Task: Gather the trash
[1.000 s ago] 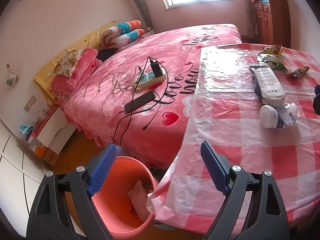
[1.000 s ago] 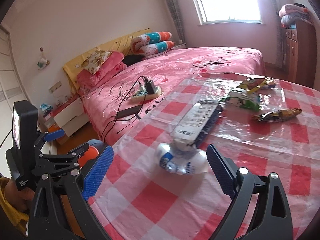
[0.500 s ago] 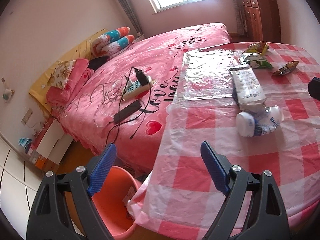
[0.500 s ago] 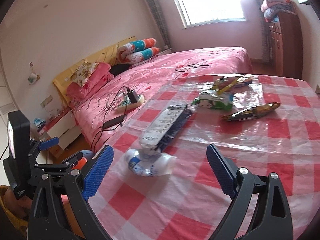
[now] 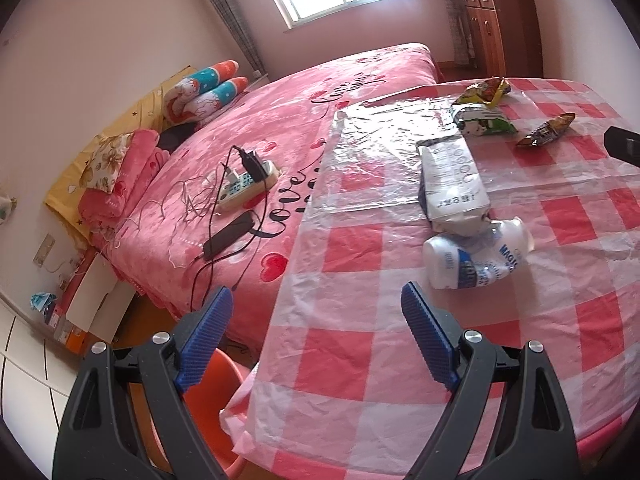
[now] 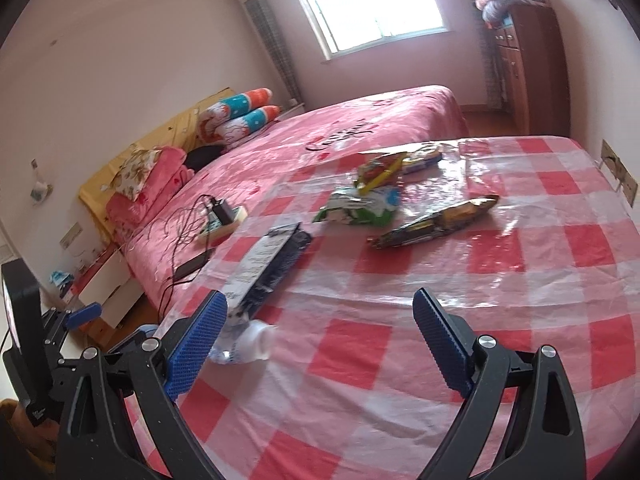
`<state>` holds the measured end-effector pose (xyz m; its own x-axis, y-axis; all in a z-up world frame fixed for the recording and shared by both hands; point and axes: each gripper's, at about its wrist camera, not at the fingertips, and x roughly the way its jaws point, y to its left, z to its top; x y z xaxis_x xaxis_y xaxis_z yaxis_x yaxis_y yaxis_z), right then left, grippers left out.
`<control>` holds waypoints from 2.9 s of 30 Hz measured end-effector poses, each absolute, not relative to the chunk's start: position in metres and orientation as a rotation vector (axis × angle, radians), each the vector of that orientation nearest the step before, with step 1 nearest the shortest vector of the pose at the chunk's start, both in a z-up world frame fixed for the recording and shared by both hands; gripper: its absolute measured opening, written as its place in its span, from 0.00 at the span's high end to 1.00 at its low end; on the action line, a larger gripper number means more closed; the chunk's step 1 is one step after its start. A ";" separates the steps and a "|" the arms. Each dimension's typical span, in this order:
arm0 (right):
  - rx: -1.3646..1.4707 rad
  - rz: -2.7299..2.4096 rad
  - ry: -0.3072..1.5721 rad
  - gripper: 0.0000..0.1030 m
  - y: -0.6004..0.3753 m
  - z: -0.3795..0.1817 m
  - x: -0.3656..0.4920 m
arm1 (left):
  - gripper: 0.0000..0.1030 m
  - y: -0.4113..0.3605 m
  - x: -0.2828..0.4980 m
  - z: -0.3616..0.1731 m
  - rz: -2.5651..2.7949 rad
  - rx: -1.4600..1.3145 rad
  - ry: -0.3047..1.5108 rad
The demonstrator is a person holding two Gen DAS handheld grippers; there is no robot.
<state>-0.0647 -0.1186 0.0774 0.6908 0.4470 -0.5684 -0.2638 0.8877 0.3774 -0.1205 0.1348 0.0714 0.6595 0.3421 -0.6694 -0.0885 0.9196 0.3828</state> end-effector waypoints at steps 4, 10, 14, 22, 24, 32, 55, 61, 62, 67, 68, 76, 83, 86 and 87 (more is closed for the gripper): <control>0.290 0.362 0.727 0.10 -0.131 0.072 -0.057 | 0.16 0.132 -0.116 0.068 0.212 0.300 0.840; 0.308 0.311 0.764 0.10 -0.147 0.063 -0.043 | 0.16 0.128 -0.108 0.062 0.088 0.180 0.868; 0.298 0.287 0.784 0.10 -0.155 0.060 -0.036 | 0.16 0.122 -0.100 0.058 0.014 0.124 0.866; 0.311 0.262 0.857 0.10 -0.174 0.049 -0.004 | 0.16 0.094 -0.060 0.054 -0.098 0.152 0.881; 0.325 0.261 0.884 0.10 -0.178 0.045 0.007 | 0.16 0.090 -0.047 0.052 -0.114 0.157 0.897; 0.317 0.267 0.949 0.10 -0.171 0.033 0.050 | 0.16 0.080 0.003 0.043 -0.142 0.193 0.967; 0.022 0.143 0.928 0.33 -0.117 0.017 0.108 | 0.39 0.076 0.038 0.020 -0.147 0.162 0.997; -0.013 0.154 0.922 0.48 -0.111 0.016 0.105 | 0.39 0.074 0.033 0.021 -0.147 0.163 0.982; -0.014 0.161 0.921 0.49 -0.111 0.016 0.104 | 0.39 0.074 0.032 0.021 -0.145 0.163 0.978; 0.000 0.193 0.921 0.65 -0.112 0.017 0.097 | 0.39 0.073 0.026 0.025 -0.140 0.169 0.959; -0.004 0.194 0.921 0.67 -0.111 0.017 0.096 | 0.39 0.073 0.025 0.026 -0.141 0.170 0.955; 0.010 0.219 0.921 0.75 -0.113 0.018 0.080 | 0.39 0.066 0.013 0.037 -0.148 0.185 0.919; 0.036 0.237 0.912 0.78 -0.117 0.020 0.062 | 0.39 0.064 0.003 0.048 -0.155 0.189 0.890; 0.049 0.238 0.901 0.78 -0.119 0.022 0.052 | 0.39 0.064 -0.002 0.052 -0.159 0.187 0.878; 0.054 0.238 0.898 0.78 -0.119 0.023 0.049 | 0.39 0.064 -0.003 0.053 -0.161 0.187 0.876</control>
